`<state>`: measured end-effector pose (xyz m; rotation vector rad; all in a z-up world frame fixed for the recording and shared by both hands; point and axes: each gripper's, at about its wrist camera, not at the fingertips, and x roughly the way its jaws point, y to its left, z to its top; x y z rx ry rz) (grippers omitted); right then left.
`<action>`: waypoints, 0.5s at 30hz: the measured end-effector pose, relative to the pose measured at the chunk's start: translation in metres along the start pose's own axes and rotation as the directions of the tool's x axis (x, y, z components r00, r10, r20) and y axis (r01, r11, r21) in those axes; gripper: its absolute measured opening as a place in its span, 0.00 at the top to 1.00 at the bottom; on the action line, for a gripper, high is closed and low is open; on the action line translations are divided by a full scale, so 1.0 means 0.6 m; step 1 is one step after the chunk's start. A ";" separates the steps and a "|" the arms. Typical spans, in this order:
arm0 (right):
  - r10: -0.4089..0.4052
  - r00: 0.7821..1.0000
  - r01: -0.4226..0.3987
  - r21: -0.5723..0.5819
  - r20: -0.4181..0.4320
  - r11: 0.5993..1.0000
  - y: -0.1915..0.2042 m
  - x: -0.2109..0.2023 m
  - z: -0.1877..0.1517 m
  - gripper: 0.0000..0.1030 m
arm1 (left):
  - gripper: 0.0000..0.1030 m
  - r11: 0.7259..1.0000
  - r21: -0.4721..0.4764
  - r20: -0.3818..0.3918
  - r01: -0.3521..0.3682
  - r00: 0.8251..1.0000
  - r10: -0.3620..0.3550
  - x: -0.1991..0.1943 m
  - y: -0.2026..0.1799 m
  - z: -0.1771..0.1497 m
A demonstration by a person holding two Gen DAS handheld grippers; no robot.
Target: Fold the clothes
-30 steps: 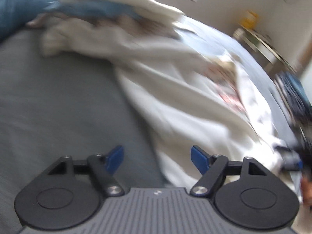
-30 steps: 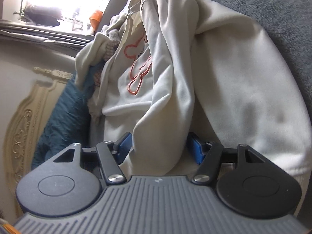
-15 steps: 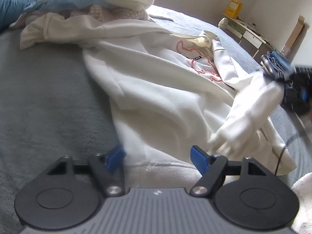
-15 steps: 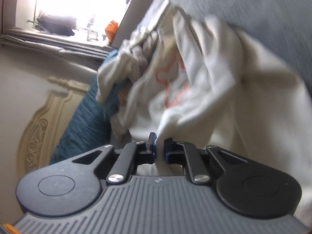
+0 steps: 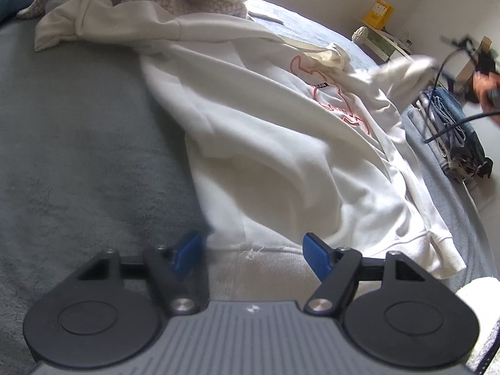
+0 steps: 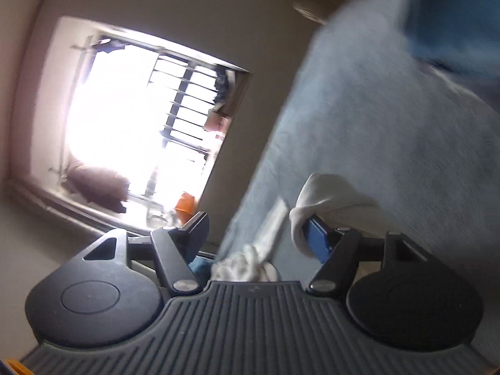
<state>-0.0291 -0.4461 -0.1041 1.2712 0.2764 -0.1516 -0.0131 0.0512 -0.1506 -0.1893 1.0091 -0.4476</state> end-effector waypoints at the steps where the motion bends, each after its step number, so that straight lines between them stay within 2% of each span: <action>1: -0.019 1.000 0.020 0.027 -0.014 0.999 -0.023 -0.011 -0.014 0.35 | 0.29 1.000 0.002 -0.001 0.001 1.000 -0.001 0.001 0.001 0.000; 6: -0.066 0.995 0.076 0.135 -0.079 0.988 -0.126 -0.093 -0.092 0.35 | 0.29 1.000 0.008 0.000 -0.002 1.000 0.002 -0.001 0.000 -0.002; 9: -0.097 0.988 0.116 0.164 -0.122 0.980 -0.152 -0.144 -0.147 0.35 | 0.32 1.000 -0.008 0.005 -0.006 1.000 0.006 -0.004 0.001 -0.004; 13: -0.178 0.964 0.200 0.102 -0.196 0.974 -0.165 -0.201 -0.200 0.35 | 0.38 0.999 -0.018 0.015 -0.027 1.000 0.027 -0.007 -0.001 -0.008; 15: -0.220 0.947 0.235 0.038 -0.234 0.971 -0.163 -0.216 -0.225 0.35 | 0.46 0.999 -0.016 0.011 -0.049 0.999 0.049 -0.008 -0.004 -0.008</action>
